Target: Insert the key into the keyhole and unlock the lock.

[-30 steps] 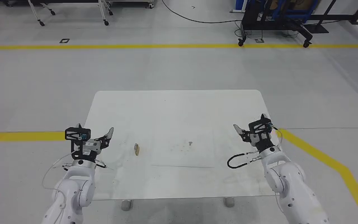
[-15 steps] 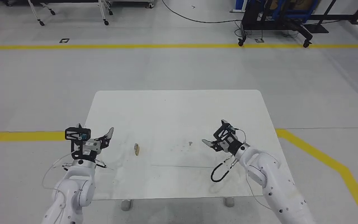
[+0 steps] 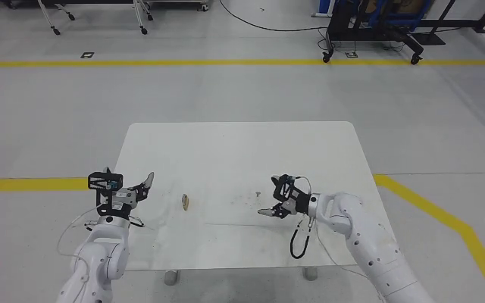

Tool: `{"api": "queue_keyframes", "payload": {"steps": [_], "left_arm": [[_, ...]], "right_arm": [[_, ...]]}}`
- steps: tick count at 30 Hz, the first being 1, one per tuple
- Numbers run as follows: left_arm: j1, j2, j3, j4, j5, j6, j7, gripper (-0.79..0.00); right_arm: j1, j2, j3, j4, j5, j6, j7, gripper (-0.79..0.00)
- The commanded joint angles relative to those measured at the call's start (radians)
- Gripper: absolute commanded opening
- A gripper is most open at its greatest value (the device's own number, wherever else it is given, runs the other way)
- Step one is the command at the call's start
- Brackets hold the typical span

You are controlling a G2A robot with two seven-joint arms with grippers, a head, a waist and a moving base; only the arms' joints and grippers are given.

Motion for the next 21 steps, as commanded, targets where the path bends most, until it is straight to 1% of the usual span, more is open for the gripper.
{"api": "queue_keyframes", "payload": {"steps": [1,2,3,5,6,8,10,11,12,16,18,19,21], "left_arm": [[0.000,0.000,0.000,0.000,0.000,0.000,0.000,0.000],[0.000,0.000,0.000,0.000,0.000,0.000,0.000,0.000],[0.000,0.000,0.000,0.000,0.000,0.000,0.000,0.000],[0.000,0.000,0.000,0.000,0.000,0.000,0.000,0.000],[0.000,0.000,0.000,0.000,0.000,0.000,0.000,0.000],[0.000,0.000,0.000,0.000,0.000,0.000,0.000,0.000],[0.000,0.000,0.000,0.000,0.000,0.000,0.000,0.000],[0.000,0.000,0.000,0.000,0.000,0.000,0.000,0.000],[0.000,0.000,0.000,0.000,0.000,0.000,0.000,0.000],[0.000,0.000,0.000,0.000,0.000,0.000,0.000,0.000],[0.000,0.000,0.000,0.000,0.000,0.000,0.000,0.000],[0.000,0.000,0.000,0.000,0.000,0.000,0.000,0.000],[0.000,0.000,0.000,0.000,0.000,0.000,0.000,0.000]], "right_arm": [[0.019,-0.002,-0.025,0.018,-0.018,-0.015,0.005,-0.194],[0.028,-0.004,-0.035,0.029,-0.026,-0.011,0.007,-0.185],[0.038,-0.006,-0.048,0.040,-0.042,0.002,0.017,-0.200],[0.057,-0.012,-0.078,0.063,-0.052,0.020,0.025,-0.259],[0.071,-0.015,-0.090,0.077,-0.058,0.027,0.032,-0.332],[0.090,-0.021,-0.112,0.099,-0.062,0.044,0.032,-0.336],[0.109,-0.025,-0.127,0.122,-0.067,0.051,0.032,-0.366],[0.114,-0.027,-0.135,0.133,-0.061,0.049,0.028,-0.363],[0.122,-0.029,-0.140,0.144,-0.059,0.048,0.028,-0.388],[0.144,-0.033,-0.162,0.169,-0.077,0.060,0.030,-0.431],[0.151,-0.035,-0.171,0.180,-0.079,0.063,0.026,-0.480],[0.155,-0.036,-0.174,0.186,-0.080,0.065,0.025,-0.551],[0.161,-0.037,-0.179,0.196,-0.083,0.069,0.020,-0.637]]}}
